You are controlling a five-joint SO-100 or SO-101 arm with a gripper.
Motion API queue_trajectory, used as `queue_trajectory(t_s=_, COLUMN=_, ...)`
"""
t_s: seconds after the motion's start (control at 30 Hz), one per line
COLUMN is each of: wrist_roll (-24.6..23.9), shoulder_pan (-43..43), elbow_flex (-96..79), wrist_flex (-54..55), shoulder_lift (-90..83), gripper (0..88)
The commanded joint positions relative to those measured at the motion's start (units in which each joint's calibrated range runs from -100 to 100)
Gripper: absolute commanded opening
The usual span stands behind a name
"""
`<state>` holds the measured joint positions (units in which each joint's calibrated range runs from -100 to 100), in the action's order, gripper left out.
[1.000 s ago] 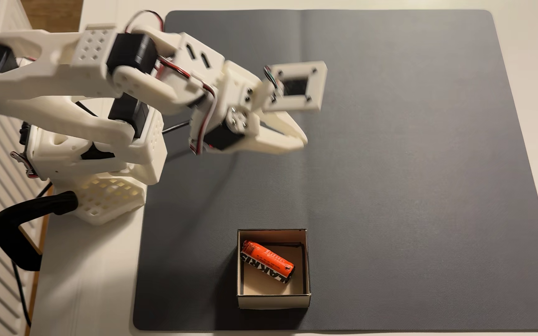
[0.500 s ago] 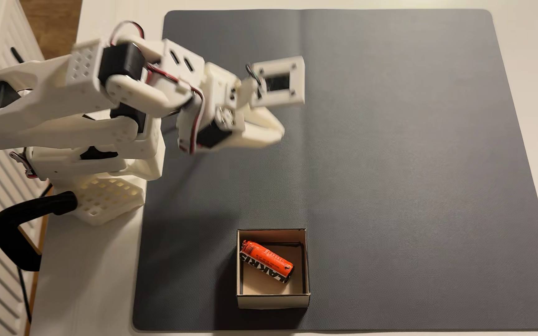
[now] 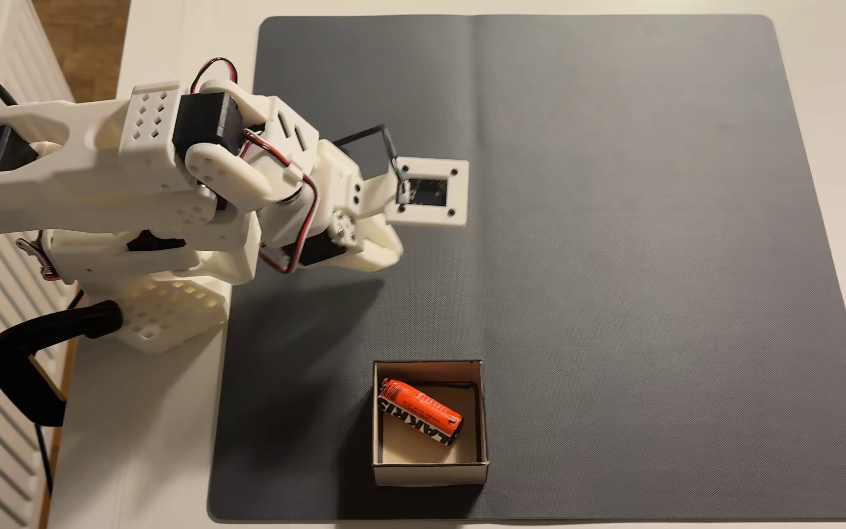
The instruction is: Pick the red object and place it in the box
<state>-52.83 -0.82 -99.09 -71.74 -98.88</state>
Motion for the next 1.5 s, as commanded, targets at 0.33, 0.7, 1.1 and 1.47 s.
queue_trajectory(t_s=0.33, wrist_roll=3.9, shoulder_pan=-0.5, elbow_flex=-0.7, wrist_flex=-4.2, shoulder_lift=-0.2, gripper=0.6)
queue_trajectory(t_s=0.7, wrist_roll=3.9, shoulder_pan=-0.4, elbow_flex=-0.7, wrist_flex=-4.2, shoulder_lift=-0.2, gripper=0.6)
queue_trajectory(t_s=1.1, wrist_roll=3.9, shoulder_pan=-0.4, elbow_flex=-0.7, wrist_flex=-4.2, shoulder_lift=-0.2, gripper=0.6)
queue_trajectory(t_s=1.47, wrist_roll=3.9, shoulder_pan=-0.4, elbow_flex=-0.7, wrist_flex=-4.2, shoulder_lift=-0.2, gripper=0.6)
